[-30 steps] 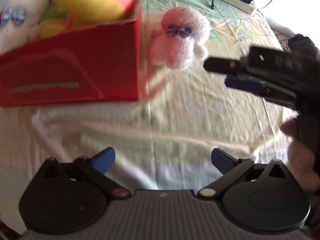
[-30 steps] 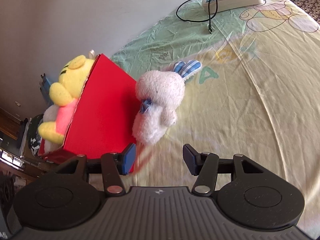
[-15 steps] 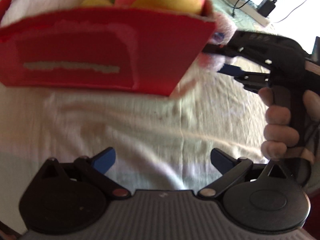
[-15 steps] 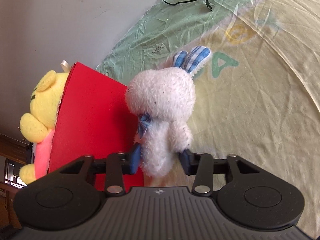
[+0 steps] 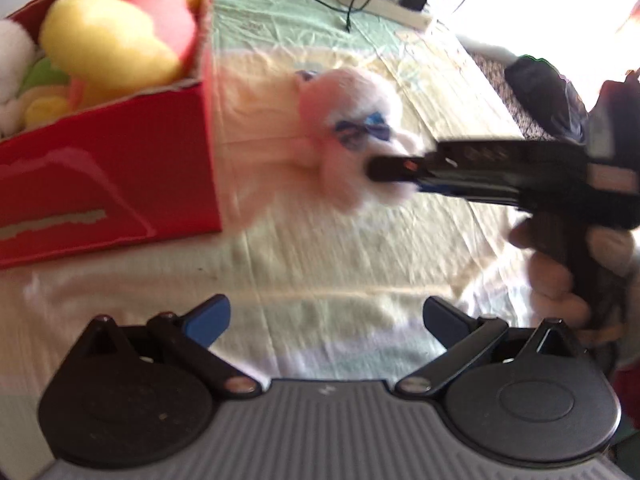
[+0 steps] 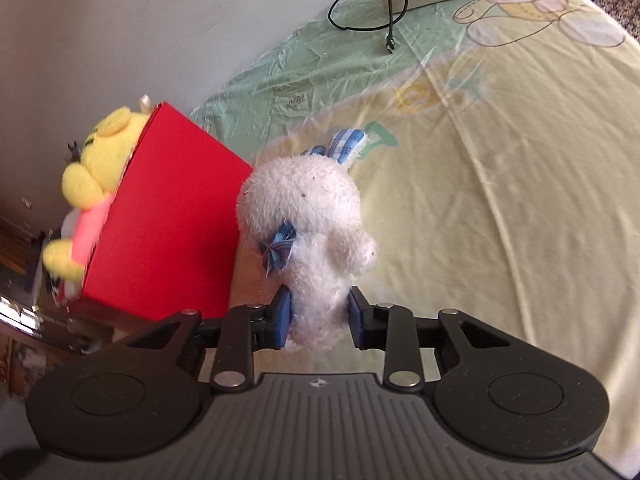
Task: Organize objects
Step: 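Lift the pink bunny plush with the right gripper off the bed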
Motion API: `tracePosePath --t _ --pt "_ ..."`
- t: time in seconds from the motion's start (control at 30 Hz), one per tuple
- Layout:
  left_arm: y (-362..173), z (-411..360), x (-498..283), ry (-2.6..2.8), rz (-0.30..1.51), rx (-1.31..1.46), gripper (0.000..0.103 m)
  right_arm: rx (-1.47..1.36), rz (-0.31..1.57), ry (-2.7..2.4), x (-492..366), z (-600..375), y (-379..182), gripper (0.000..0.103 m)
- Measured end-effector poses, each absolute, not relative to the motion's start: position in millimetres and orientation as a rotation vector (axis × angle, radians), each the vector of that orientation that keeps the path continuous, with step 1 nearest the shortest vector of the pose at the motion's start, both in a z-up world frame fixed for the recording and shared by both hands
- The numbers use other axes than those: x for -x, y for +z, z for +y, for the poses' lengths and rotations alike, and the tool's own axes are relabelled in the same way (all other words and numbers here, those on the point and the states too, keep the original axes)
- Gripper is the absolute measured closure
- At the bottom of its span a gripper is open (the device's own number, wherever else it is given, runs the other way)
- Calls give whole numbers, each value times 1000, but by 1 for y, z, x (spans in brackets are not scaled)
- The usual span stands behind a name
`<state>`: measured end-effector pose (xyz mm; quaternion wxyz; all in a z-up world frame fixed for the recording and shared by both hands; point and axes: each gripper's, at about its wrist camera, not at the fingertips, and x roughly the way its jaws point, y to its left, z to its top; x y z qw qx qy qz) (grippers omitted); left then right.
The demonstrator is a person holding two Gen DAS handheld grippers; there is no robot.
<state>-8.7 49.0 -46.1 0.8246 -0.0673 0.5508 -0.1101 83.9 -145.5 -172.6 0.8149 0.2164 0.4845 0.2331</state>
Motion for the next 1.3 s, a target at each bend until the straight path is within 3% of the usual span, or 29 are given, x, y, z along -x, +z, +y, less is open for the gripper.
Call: tracePosePath --t 0.27,0.47,0.87,1.03,1.3 --pt "-50 41 6 -237 1165 136 2 -414 1058 532 -57 -169 -170 64" --pt "-43 24 6 -226 1098 67 2 -636 986 489 -64 -195 -169 59" --pt "-43 24 7 -201 1072 74 5 -1038 942 497 -93 -231 -192 59" --pt "-45 39 10 -157 1070 106 6 -926 934 469 -89 -243 -180 59" --pt "-45 48 4 -151 1069 145 7 -1002 931 322 -109 -244 -202 59"
